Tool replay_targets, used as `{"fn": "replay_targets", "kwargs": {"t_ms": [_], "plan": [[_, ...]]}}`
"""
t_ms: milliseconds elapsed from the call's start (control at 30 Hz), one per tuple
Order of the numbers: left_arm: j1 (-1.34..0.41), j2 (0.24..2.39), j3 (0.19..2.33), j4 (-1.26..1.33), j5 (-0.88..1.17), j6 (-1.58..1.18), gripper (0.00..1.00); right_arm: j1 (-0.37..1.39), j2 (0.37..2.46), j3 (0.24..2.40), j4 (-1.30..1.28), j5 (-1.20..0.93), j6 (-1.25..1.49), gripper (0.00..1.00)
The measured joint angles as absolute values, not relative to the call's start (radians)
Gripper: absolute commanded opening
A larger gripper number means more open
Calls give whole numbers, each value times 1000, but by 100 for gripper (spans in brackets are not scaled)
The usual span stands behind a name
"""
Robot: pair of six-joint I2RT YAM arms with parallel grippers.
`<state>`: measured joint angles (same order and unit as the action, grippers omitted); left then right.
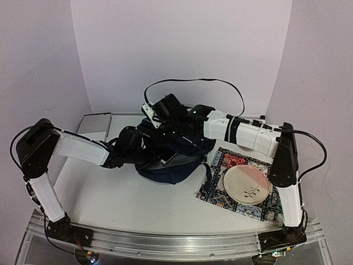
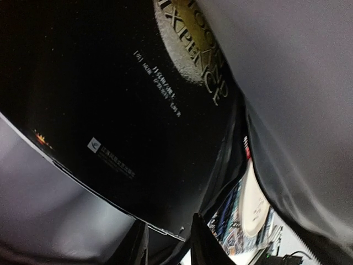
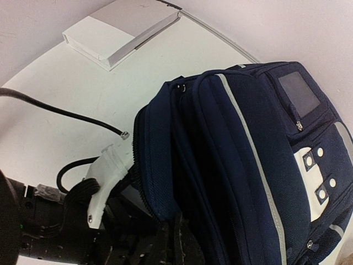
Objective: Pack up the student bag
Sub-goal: Adjust the book in the largest pocket of the bag, then place the largest pocket of the student bag.
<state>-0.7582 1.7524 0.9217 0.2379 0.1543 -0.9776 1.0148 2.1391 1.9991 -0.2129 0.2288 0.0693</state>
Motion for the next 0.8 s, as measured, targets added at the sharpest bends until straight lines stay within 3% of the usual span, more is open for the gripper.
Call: {"fn": "replay_targets", "kwargs": {"t_ms": [267,600,800], "plan": [[-758,1782,925,321,151,-995,52,1003,2134,1963,-190,254,70,0],[-632,1458,654,362,138,-964,64,972,2104,1849,-177,270,67,0],[-525,1397,664,184,97,-865,75,943,2099,1750,-177,270,78,2]]}}
